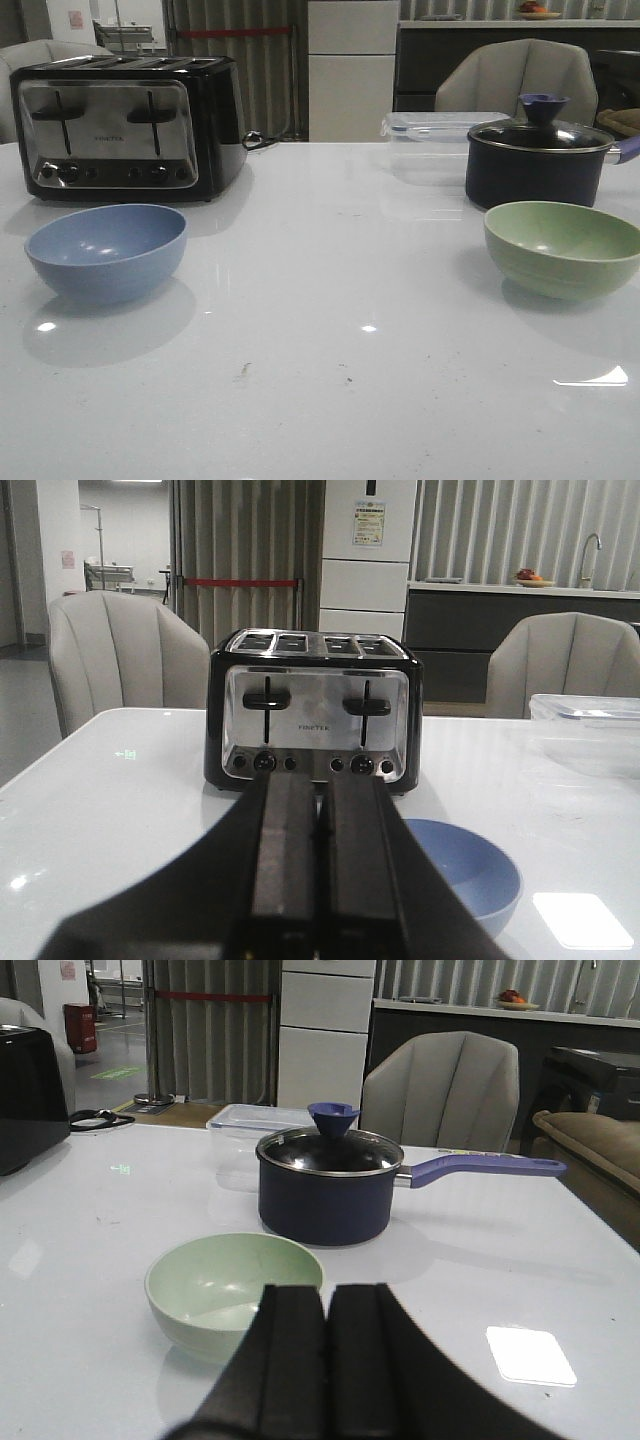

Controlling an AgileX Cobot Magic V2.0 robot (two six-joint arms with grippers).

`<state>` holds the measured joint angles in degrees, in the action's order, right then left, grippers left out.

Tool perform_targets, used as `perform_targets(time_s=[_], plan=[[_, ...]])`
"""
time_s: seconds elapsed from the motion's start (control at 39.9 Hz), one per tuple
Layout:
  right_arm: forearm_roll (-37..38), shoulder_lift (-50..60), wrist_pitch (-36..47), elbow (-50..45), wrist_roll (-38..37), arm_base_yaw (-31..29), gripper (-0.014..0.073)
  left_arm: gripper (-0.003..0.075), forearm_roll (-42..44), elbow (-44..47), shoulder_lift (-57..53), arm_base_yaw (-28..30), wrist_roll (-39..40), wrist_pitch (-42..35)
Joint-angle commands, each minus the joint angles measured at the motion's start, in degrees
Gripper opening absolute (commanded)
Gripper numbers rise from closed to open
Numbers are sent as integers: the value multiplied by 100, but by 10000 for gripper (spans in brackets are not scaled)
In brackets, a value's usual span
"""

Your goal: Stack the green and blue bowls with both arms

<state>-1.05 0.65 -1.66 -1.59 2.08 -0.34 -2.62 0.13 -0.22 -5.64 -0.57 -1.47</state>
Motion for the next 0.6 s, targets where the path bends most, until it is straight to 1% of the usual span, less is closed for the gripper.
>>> perform_targets(time_s=[0.0,0.08,0.23,0.28,0.4,0.48,0.58], plan=[[36,104,543,19,-5,-34,57,93,-39,36,-112,1,57,-483],[36,103,565,19,-5,-34,57,93,-39,36,-112,1,57,-483],[36,103,868,45,-5,-34,57,93,-39,24,-112,1,57,-591],[36,103,803,148,-5,-34,57,93,-39,-13,-112,1,57,-683],[36,103,344,728,-5,-34,57,93,-39,-404,-112,1,57,-609],[36,44,-113,1237,-5,-34,57,93,-22,-807,-93,1,57,-303],[36,-226,-645,1925,-5,-34,57,93,206,-1524,49,1,57,333]])
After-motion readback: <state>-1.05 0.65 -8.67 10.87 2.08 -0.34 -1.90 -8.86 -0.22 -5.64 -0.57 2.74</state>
